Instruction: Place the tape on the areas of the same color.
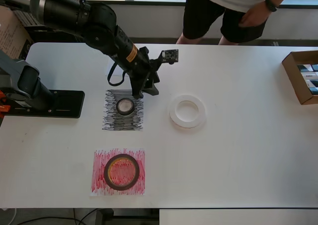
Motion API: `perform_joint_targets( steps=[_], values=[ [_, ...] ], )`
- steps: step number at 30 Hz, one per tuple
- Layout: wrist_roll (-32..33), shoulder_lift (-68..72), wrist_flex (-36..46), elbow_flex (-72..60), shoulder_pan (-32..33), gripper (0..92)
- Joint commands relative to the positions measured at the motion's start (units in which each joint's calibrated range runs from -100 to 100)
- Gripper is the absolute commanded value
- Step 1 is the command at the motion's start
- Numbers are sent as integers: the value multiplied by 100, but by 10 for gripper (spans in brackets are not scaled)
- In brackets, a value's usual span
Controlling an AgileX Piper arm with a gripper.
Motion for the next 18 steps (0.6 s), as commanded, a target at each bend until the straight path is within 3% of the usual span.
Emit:
perform_joint_targets(
  steps=[1,8,18],
  values=[
    [457,740,1099,-1752,-124,489],
    [727,1975,2050,-3396,-337,489],
    [1152,3518,2728,-4905,-645,489]
  ],
)
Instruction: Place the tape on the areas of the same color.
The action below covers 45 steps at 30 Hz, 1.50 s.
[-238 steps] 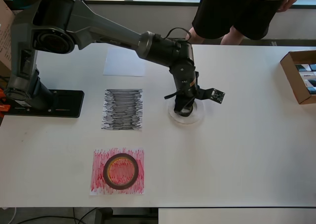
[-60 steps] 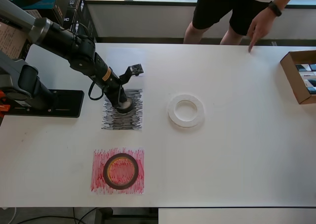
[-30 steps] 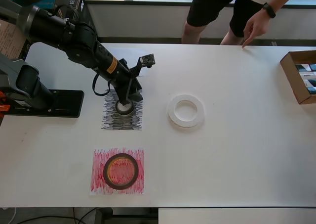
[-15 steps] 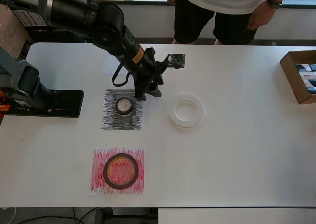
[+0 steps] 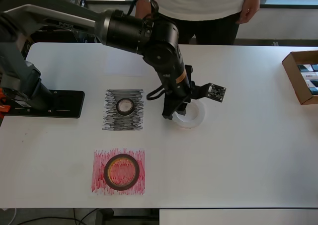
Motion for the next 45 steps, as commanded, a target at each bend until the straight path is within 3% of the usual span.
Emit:
perform_joint_targets(
  steps=[1,19,45],
  values=[
    [170,862,230,-1162,-63,489],
    [350,2013,255,-1189,79,489],
    [145,2059,272,-971,39,488]
  ],
)
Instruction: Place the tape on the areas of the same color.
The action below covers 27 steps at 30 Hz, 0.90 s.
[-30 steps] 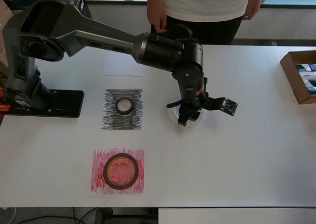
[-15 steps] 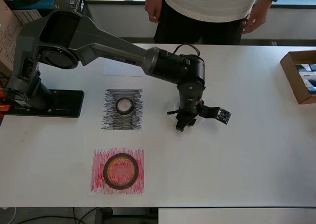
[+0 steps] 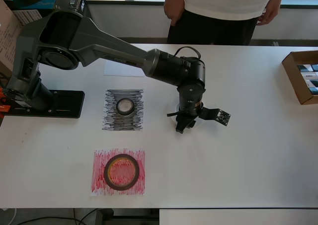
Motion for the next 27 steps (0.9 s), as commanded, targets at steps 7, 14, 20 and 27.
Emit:
perform_joint_targets(
  steps=[7,14,20,27],
  values=[
    [-269,-57,20,281,-52,488],
    [-383,-48,20,281,-115,488],
    [-474,-1,12,290,-115,488],
    [-474,8,12,290,-115,488]
  ],
)
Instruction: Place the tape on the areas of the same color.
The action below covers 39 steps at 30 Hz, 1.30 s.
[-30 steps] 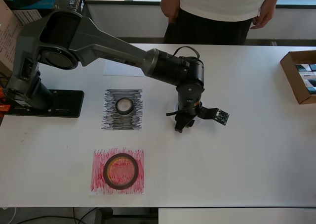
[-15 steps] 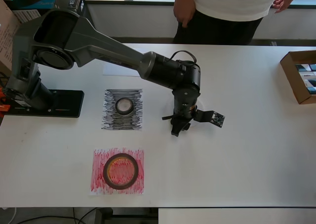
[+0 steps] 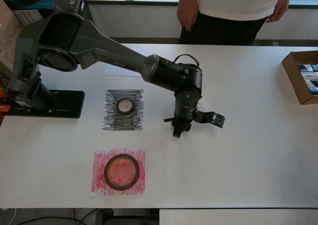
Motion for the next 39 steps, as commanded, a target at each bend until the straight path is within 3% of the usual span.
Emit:
perform_joint_targets(
  steps=[1,39],
  values=[
    [12,9,12,-44,-28,488],
    [-103,93,-48,101,44,488]
  ],
)
